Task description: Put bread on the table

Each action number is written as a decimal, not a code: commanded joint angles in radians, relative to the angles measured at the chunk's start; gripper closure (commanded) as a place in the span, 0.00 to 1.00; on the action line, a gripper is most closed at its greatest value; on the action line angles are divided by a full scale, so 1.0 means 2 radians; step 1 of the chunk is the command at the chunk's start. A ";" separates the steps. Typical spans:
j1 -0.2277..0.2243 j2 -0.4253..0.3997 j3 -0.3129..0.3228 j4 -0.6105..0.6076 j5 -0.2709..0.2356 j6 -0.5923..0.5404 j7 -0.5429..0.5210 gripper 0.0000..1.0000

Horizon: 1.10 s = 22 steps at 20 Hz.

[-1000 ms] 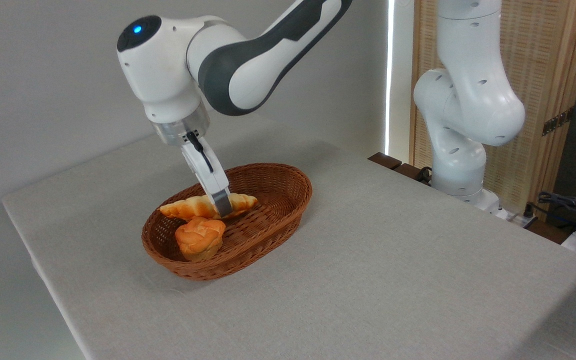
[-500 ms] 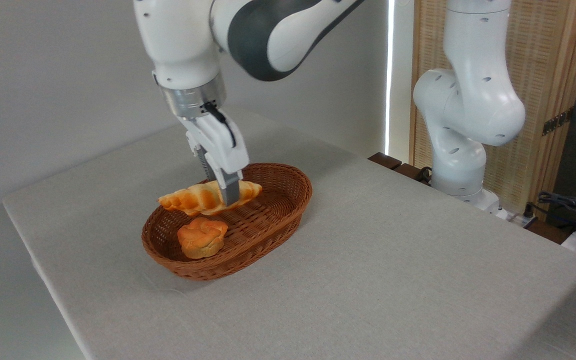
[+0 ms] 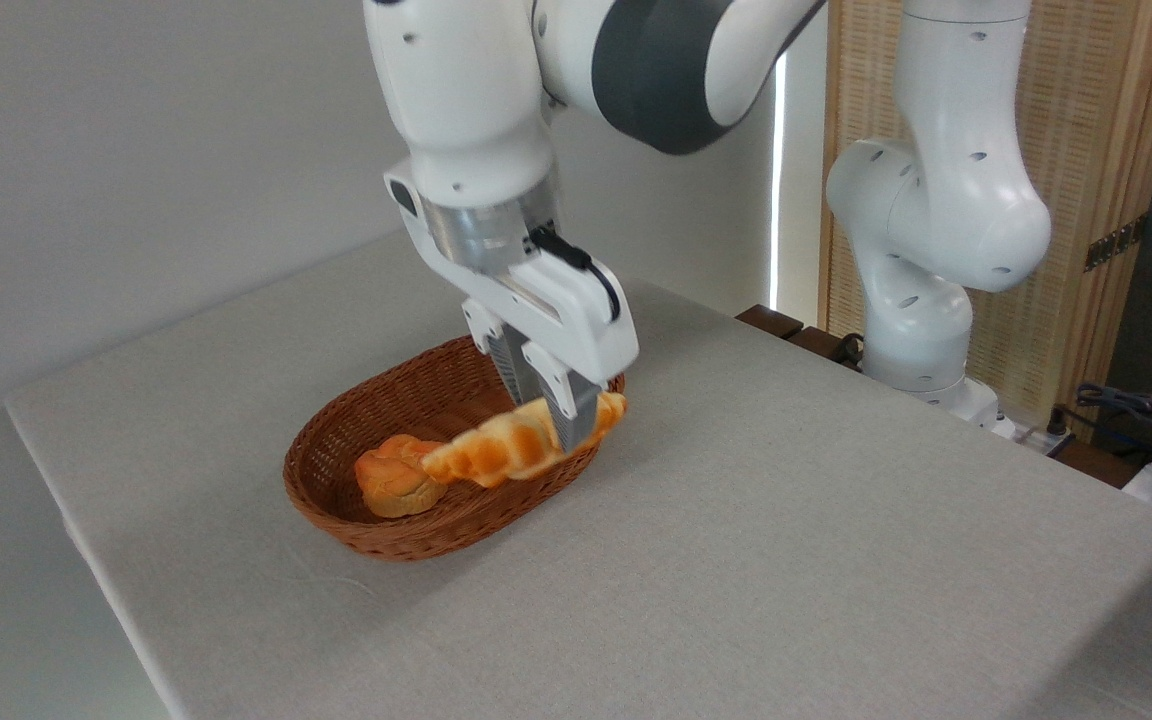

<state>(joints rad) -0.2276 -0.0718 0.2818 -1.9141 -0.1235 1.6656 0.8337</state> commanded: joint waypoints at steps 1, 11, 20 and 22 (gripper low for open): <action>-0.004 0.013 0.009 0.001 0.008 -0.005 0.011 0.00; -0.005 0.011 0.009 0.005 0.007 -0.005 0.018 0.00; -0.011 -0.002 -0.027 0.076 0.024 0.006 0.013 0.00; -0.011 -0.002 -0.027 0.076 0.042 0.006 0.011 0.00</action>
<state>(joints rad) -0.2451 -0.0847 0.2233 -1.7703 -0.0853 1.6689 0.8563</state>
